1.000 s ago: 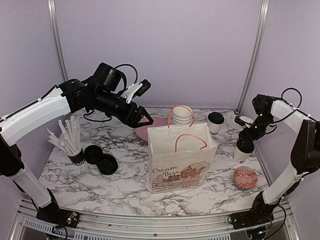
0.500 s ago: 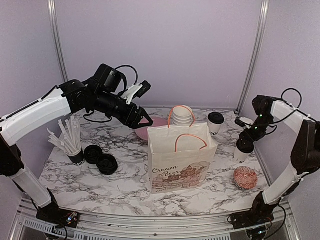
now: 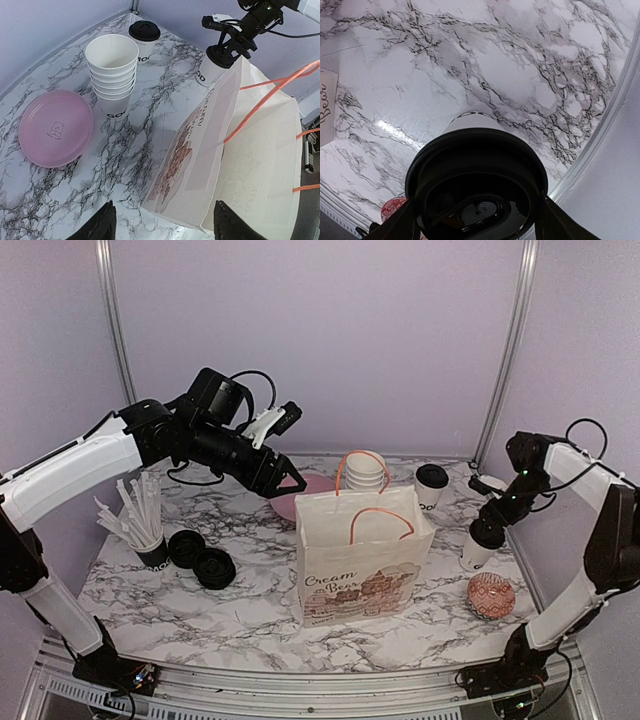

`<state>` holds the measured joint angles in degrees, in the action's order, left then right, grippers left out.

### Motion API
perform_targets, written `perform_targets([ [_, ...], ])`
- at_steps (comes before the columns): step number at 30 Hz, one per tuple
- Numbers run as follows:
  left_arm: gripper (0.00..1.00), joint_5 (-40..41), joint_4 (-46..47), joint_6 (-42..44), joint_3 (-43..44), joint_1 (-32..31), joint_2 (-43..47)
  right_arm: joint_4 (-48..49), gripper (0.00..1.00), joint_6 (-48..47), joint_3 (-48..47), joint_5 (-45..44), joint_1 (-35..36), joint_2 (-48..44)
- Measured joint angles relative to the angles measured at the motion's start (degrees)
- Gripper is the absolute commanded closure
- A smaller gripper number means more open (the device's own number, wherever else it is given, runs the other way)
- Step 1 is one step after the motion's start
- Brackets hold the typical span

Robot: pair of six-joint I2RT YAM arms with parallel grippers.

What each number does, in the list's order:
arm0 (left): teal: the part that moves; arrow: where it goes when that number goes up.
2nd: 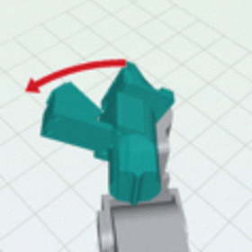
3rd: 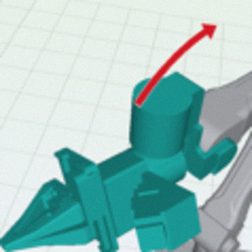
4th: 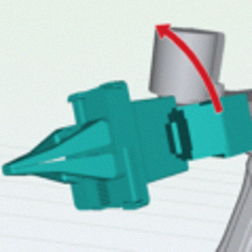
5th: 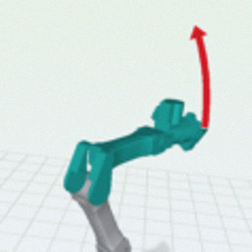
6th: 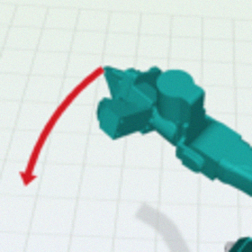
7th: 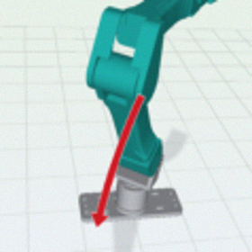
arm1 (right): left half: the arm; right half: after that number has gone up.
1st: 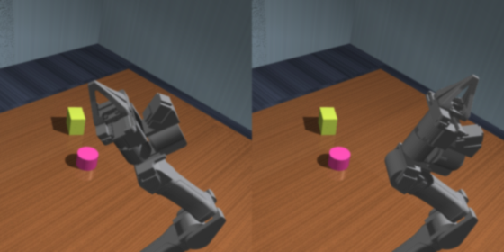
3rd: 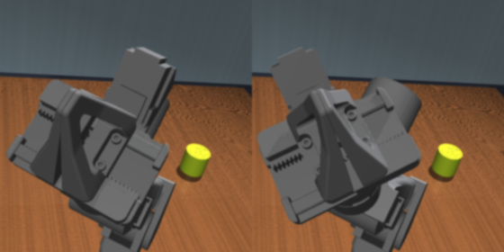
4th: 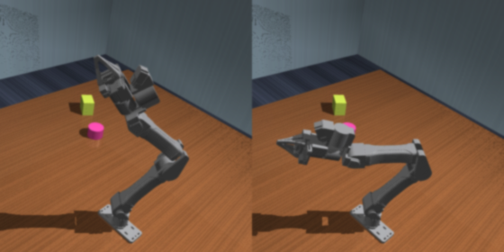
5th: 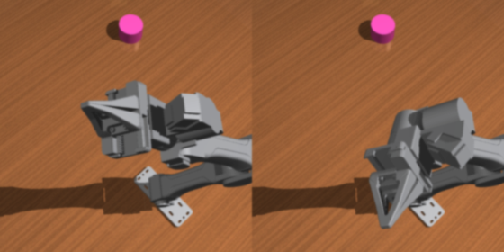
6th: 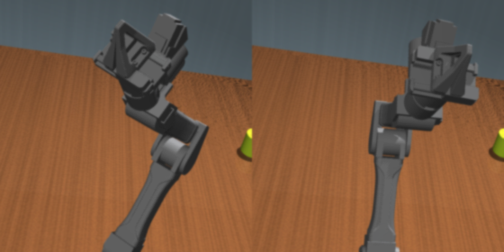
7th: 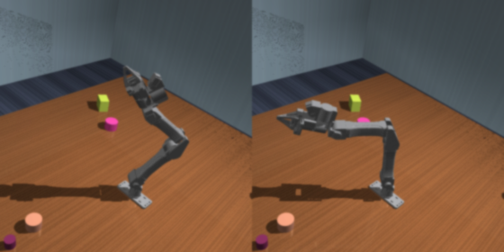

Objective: Pack the takeout coffee

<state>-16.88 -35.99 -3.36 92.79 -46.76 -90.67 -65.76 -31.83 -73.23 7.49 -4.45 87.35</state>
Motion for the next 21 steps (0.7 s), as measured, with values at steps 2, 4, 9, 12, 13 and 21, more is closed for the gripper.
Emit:
perform_targets([
  [2, 0.33, 0.04, 0.0, 0.0, 0.0, 0.02, 0.0, -0.46, 0.32, -0.52, 0.0, 2.25, 0.35, -0.72],
  [4, 0.33, 0.04, 0.0, 0.02, 0.0, 0.09, 0.0, -0.68, 0.33, -0.96, 0.0, 3.91, 0.81, -1.49],
  [9, 0.33, -0.02, 0.0, 0.17, 0.04, 0.33, 0.0, -0.33, 0.35, -1.03, -1.73, 8.61, 3.91, -3.02],
  [12, 0.34, -0.24, -0.13, 0.15, 1.42, 0.33, -0.39, 1.36, 0.37, -0.85, -4.09, 11.72, 6.32, -3.72],
  [13, 0.35, -0.52, -0.11, 0.13, 2.29, 0.33, -0.72, 1.88, 0.37, -0.72, -4.68, 12.5, 6.86, -4.04],
  [21, 0.34, -3.04, 0.22, 2.05, 8.59, -1.29, -3.04, 8.44, 0.37, 2.51, -13.38, 21.35, 8.46, -8.7],
])
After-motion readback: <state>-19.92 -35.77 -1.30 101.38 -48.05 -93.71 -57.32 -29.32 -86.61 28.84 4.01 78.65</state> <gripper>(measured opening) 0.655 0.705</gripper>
